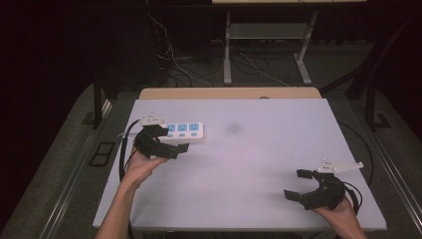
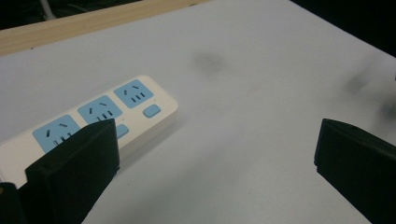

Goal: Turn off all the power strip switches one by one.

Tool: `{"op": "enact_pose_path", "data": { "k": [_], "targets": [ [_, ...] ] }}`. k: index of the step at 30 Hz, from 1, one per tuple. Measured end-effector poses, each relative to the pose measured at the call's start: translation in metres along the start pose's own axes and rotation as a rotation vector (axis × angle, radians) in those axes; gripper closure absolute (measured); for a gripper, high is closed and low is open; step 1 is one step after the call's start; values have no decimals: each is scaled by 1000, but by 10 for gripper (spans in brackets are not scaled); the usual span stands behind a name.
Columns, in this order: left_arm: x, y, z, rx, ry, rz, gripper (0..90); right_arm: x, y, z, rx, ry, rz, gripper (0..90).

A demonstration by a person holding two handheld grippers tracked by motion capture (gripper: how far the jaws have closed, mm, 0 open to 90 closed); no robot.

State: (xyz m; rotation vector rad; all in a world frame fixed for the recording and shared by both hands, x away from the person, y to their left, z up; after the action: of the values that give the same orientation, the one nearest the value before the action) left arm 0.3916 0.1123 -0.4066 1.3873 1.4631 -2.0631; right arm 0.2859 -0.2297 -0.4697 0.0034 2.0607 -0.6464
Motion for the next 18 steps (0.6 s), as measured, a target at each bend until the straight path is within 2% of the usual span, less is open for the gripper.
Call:
{"op": "enact_pose_path", "data": {
  "k": [10, 13, 18],
  "targets": [
    [19, -15, 13, 3, -8, 62, 0, 0, 0, 0, 1, 2, 1, 4],
    [28, -20, 20, 5, 5, 82, 0, 0, -1, 0, 2, 5, 1, 4],
    [39, -27, 28, 14, -17, 110, 0, 0, -1, 1, 3, 7, 4, 4]
  ]
}}
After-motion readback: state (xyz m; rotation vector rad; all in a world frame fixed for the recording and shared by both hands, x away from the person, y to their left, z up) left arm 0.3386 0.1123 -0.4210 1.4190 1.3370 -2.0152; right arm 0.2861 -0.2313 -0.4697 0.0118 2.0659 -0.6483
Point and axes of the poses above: each handheld gripper's, and its own axes: y roughly forward along the jaws, x roughly out of its underside, z roughly to its right, the point moved 10 cm from there along y, roughly forward along the jaws, and after that the axes turned 13 degrees about -x, right-handed, at the moved point
